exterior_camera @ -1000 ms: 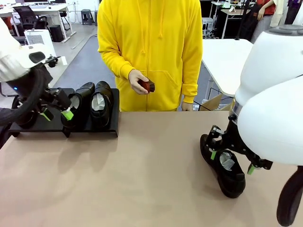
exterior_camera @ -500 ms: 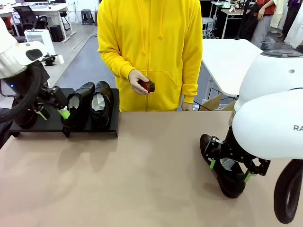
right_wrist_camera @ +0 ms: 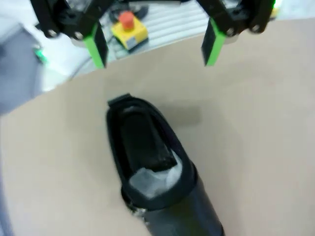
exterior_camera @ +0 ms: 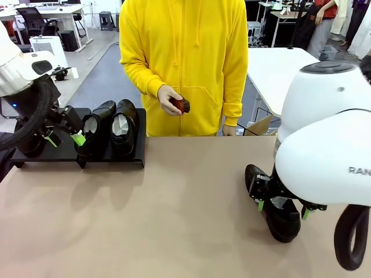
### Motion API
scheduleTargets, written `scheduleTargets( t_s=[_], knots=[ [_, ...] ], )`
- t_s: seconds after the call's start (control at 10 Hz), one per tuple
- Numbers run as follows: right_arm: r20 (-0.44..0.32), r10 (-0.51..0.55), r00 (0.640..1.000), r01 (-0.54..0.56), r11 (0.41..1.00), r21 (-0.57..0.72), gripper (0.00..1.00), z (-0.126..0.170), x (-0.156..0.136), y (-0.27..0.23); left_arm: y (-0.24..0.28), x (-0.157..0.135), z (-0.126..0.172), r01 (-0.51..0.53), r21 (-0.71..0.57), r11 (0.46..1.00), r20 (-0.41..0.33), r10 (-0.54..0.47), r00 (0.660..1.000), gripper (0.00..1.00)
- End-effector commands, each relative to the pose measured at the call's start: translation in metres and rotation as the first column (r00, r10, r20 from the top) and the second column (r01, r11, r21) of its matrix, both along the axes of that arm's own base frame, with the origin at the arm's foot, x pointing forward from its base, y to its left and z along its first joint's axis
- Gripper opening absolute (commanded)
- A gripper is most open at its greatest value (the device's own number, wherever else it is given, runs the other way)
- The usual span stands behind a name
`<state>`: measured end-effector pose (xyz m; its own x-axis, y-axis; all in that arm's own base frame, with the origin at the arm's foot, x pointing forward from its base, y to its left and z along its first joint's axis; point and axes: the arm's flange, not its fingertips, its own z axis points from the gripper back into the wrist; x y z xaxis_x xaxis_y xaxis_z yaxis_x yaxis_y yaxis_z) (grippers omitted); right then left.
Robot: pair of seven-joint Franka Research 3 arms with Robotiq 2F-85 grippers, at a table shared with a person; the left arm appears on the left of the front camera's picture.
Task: Organize the shoes by placing them on the stand.
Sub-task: Pick up one Shoe and place it in the middle of the table.
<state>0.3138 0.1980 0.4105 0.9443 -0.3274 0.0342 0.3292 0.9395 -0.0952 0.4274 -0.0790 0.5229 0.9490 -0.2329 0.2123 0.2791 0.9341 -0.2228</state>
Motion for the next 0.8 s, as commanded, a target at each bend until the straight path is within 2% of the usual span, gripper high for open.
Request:
scheduleTargets(
  t_s=[0.0, 0.1, 0.3, 0.5, 0.7],
  knots=[
    [-0.010, 0.252, 0.968, -0.252, 0.968, -0.016, 1.00, -0.006, 0.028, 0.001, 0.001, -0.001, -0.001, 0.005, -0.021, 1.000, 0.002, -0.005, 1.000, 0.77],
    [0.004, 0.323, 0.946, -0.323, 0.946, -0.015, 1.00, -0.008, 0.031, 0.000, 0.001, -0.001, -0.001, 0.005, -0.021, 1.000, 0.002, -0.005, 1.000, 0.77],
    [-0.024, 0.453, 0.891, -0.452, 0.891, 0.030, 1.00, -0.017, 0.043, -0.003, 0.001, -0.001, -0.001, 0.005, -0.021, 1.000, 0.002, -0.005, 1.000, 0.77],
    [-0.048, 0.505, 0.862, -0.500, 0.862, 0.086, 1.00, -0.032, 0.061, -0.006, 0.001, -0.001, -0.001, 0.005, -0.021, 1.000, 0.002, -0.005, 1.000, 0.77],
    [-0.030, 0.535, 0.844, -0.527, 0.839, 0.136, 1.00, -0.044, 0.073, -0.005, 0.001, -0.001, -0.001, 0.005, -0.021, 1.000, 0.002, -0.005, 1.000, 0.77]
  ],
)
